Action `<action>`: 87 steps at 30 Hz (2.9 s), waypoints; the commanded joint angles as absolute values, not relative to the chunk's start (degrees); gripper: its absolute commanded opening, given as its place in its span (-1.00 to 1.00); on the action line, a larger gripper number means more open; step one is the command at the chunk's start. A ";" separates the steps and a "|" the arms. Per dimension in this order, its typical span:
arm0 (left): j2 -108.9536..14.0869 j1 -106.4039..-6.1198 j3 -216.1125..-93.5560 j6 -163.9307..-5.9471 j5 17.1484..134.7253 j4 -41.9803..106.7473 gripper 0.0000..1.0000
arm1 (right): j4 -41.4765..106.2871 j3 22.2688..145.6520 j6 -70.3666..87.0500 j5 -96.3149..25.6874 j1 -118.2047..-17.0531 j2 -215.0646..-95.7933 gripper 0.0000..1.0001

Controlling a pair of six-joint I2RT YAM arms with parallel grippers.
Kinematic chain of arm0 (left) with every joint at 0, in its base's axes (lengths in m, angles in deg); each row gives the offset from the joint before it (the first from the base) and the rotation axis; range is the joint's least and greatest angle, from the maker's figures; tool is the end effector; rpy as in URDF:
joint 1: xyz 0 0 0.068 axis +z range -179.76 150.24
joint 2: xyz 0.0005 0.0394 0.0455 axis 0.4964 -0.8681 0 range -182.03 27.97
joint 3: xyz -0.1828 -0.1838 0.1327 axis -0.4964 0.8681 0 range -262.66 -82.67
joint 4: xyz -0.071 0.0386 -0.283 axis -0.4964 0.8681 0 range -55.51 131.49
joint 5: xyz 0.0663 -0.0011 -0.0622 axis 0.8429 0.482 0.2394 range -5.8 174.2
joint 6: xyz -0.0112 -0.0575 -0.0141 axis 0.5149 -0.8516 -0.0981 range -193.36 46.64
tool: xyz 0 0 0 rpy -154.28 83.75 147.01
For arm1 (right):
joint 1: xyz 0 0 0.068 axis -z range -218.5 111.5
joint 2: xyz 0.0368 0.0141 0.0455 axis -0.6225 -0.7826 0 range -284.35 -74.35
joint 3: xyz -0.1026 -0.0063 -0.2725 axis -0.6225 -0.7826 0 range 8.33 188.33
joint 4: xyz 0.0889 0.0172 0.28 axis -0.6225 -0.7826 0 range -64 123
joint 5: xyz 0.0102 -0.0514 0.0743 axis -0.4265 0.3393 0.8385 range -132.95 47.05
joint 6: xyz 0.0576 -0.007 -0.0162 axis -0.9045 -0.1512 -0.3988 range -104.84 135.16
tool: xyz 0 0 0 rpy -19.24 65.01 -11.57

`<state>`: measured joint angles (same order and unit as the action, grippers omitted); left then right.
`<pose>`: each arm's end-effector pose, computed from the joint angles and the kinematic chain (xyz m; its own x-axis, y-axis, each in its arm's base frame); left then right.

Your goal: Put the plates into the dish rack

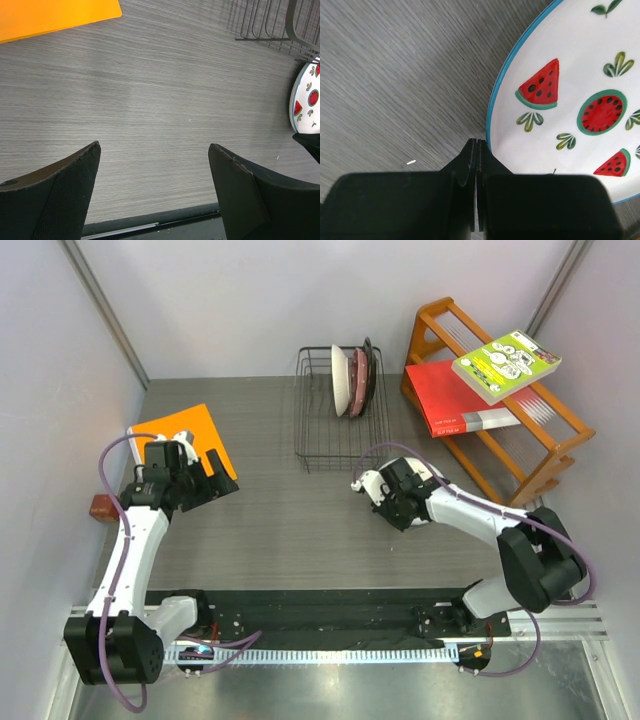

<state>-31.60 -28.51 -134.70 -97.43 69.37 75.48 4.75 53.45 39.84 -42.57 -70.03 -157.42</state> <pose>0.2396 -0.0061 0.2924 -0.7444 -0.4107 -0.5265 -0.1701 0.8791 -0.4452 0.2481 0.1526 0.1612 -0.4892 -0.7901 -0.3693 -0.8029 0.5733 -0.1630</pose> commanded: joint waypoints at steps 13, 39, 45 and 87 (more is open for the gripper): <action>-34.26 -28.27 -136.02 -99.72 66.53 73.25 0.77 | 9.26 57.36 44.42 -41.81 -67.16 -160.37 -0.98; -28.72 -26.86 -133.73 -101.57 69.78 75.53 0.83 | 9.61 63.95 31.60 -28.63 -83.94 -171.37 -0.98; -25.20 -25.19 -129.34 -106.04 68.38 76.59 0.90 | 12.87 75.88 27.82 -26.70 -92.10 -182.88 -0.98; -51.55 -45.14 -112.91 -119.76 55.81 50.58 0.16 | 30.01 35.32 -16.83 -1.65 -56.96 -149.93 0.59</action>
